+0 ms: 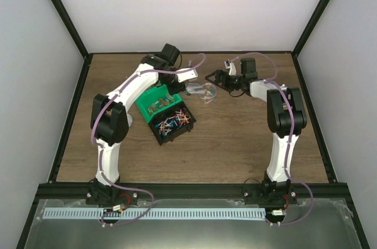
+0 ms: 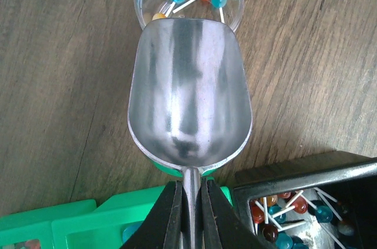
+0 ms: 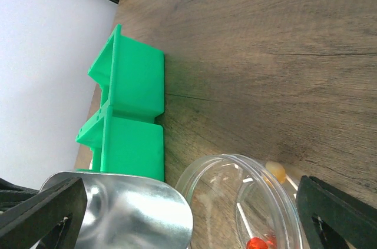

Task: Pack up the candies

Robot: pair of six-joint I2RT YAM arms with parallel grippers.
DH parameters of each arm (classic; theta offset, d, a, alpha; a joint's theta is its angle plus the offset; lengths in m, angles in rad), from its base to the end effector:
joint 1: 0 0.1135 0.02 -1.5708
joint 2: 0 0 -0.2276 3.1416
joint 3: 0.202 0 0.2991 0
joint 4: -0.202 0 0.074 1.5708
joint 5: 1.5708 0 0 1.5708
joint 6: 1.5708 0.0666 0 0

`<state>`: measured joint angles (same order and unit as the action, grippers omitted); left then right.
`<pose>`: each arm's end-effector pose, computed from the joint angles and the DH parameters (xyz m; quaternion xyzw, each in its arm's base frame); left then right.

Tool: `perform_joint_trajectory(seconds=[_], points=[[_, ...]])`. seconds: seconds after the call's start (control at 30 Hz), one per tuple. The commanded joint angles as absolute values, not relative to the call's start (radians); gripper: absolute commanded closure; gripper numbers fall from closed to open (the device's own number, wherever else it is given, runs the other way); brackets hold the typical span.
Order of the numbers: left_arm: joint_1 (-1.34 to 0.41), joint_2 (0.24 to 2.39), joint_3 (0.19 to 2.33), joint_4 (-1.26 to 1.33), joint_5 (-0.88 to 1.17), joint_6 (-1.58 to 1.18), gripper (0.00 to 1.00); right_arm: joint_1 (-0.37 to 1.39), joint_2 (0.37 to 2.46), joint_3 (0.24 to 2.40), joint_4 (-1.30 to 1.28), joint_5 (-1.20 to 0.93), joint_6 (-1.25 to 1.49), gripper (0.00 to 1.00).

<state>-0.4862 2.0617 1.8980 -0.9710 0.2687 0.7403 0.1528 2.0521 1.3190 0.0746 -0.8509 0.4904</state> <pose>0.4201 -0.2421 0.2004 0.5805 0.7745 -0.1026 0.2292 0.4633 0.1220 0.0916 -0.0418 0.8366 0.4784 0.2635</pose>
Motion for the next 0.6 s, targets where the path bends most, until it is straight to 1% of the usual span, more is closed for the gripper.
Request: perform_joint_trajectory(seconds=[0.0, 0.13, 0.23, 0.3, 0.47, 0.57], points=[[-0.489, 2.066, 1.935, -1.000, 0.270, 0.759, 0.96, 0.149, 2.007, 1.314, 0.086, -0.842, 0.479, 0.00], [-0.472, 2.014, 1.869, -0.949, 0.351, 0.747, 0.96, 0.149, 1.992, 1.312, 0.088, -0.845, 0.468, 0.00], [-0.433, 1.971, 1.819, -0.891, 0.496, 0.689, 0.96, 0.149, 1.965, 1.310, 0.087, -0.842, 0.452, 0.00], [-0.419, 1.948, 1.797, -0.879, 0.557, 0.653, 0.96, 0.149, 1.944, 1.313, 0.080, -0.844, 0.433, 0.00], [-0.375, 1.829, 1.725, -0.883, 0.604, 0.612, 0.96, 0.149, 1.867, 1.315, 0.031, -0.843, 0.383, 0.00], [-0.342, 1.702, 1.648, -0.890, 0.576, 0.604, 0.96, 0.158, 1.799, 1.289, 0.015, -0.830, 0.349, 0.00]])
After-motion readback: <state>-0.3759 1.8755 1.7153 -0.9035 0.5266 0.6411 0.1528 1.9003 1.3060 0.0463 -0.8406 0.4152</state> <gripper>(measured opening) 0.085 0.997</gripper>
